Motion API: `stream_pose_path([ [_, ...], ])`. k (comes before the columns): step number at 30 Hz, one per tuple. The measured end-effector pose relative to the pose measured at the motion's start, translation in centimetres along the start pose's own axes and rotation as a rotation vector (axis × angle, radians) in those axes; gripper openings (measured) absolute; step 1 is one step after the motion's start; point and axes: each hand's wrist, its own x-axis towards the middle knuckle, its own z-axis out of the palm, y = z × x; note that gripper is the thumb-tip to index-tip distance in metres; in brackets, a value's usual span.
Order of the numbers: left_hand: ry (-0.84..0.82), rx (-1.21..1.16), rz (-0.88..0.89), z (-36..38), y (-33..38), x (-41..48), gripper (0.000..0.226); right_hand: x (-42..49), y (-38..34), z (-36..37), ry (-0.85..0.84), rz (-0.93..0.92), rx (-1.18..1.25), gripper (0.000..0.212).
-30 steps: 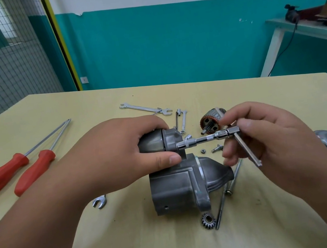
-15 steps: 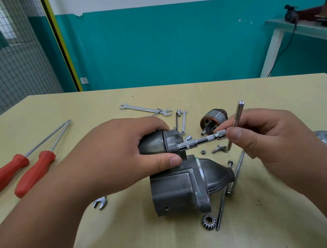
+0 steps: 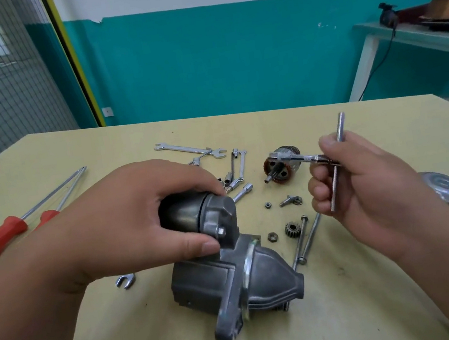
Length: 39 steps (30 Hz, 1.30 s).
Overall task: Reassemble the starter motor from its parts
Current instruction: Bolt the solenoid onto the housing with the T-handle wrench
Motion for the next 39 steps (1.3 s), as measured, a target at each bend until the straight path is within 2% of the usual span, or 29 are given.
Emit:
stream_pose_path([
  [2,0.004,-0.001,0.001,0.0,-0.1,0.0,0.058,0.0,0.2,0.0,0.011,0.012,0.001,0.023],
  [4,0.012,-0.007,0.006,0.1,0.0,0.0,0.059,0.0,0.1,0.0,0.015,0.006,-0.120,0.025],
  [7,0.063,-0.006,0.040,0.3,0.2,0.2,0.048,-0.1,-0.2,0.0,-0.002,-0.041,-0.583,0.029],
  [9,0.110,0.003,0.065,0.4,0.4,0.3,0.046,0.1,-0.2,0.0,-0.024,-0.038,-0.789,0.015],
  [11,0.113,-0.010,0.051,0.3,0.5,0.4,0.045,0.8,0.1,0.0,-0.021,-0.002,-0.901,0.011],
  [14,0.059,0.004,-0.009,0.1,0.4,0.4,0.049,2.5,0.7,0.4,0.000,0.048,-1.061,0.020],
  [20,-0.069,0.151,-0.153,0.4,1.2,0.7,0.075,3.9,1.4,0.7,-0.035,0.129,-1.238,0.013],
  [27,-0.063,0.224,-0.193,0.3,1.8,0.8,0.076,4.6,0.9,1.7,-0.140,0.096,-1.599,0.015],
  [30,0.015,0.277,-0.136,0.7,2.1,0.8,0.071,3.9,0.2,1.0,-0.110,-0.014,-1.505,0.017],
  [34,0.082,0.333,-0.072,1.3,1.9,1.2,0.060,1.9,-1.2,0.6,-0.288,-0.065,-1.017,0.015],
  [36,0.074,0.327,-0.071,1.4,1.8,1.3,0.059,1.2,-2.1,0.6,-0.339,-0.145,-0.957,0.017],
  [39,0.060,0.327,-0.075,1.2,1.7,1.3,0.062,0.6,-3.4,0.6,-0.303,-0.315,-0.955,0.019],
])
